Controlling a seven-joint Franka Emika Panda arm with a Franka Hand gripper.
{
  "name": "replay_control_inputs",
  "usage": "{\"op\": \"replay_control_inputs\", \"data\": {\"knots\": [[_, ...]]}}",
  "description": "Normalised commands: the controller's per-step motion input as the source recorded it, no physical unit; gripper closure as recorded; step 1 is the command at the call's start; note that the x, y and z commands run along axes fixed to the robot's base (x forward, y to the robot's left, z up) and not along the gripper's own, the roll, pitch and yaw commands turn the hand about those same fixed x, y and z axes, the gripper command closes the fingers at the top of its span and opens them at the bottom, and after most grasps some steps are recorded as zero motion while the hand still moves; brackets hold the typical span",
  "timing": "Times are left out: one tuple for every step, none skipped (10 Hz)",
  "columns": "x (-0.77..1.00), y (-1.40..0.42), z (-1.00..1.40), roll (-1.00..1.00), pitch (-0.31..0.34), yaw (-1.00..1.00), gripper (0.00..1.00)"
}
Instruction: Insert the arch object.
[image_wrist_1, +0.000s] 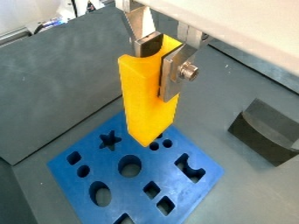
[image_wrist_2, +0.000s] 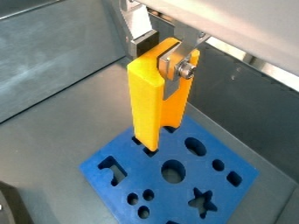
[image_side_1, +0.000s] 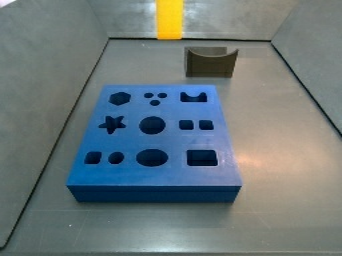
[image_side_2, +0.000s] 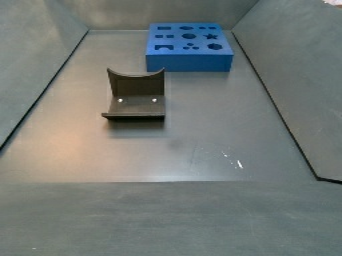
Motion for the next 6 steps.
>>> {"op": "replay_control_inputs", "data": {"knots": [[0.07,0.00,-0.59,0.06,0.000,-1.00,1.00],[0.07,0.00,-0.59,0.06,0.000,-1.00,1.00],[0.09,0.00,-0.54,0.04,0.000,-1.00,1.00],[0.15,0.01,-0.45,0.00,-0.016,-1.00,1.00],[0.21,0.06,-0.40,0.00,-0.023,-0.96,1.00],[0.28,0.11,-0.31,0.00,-0.044,-0.89,1.00]]}}
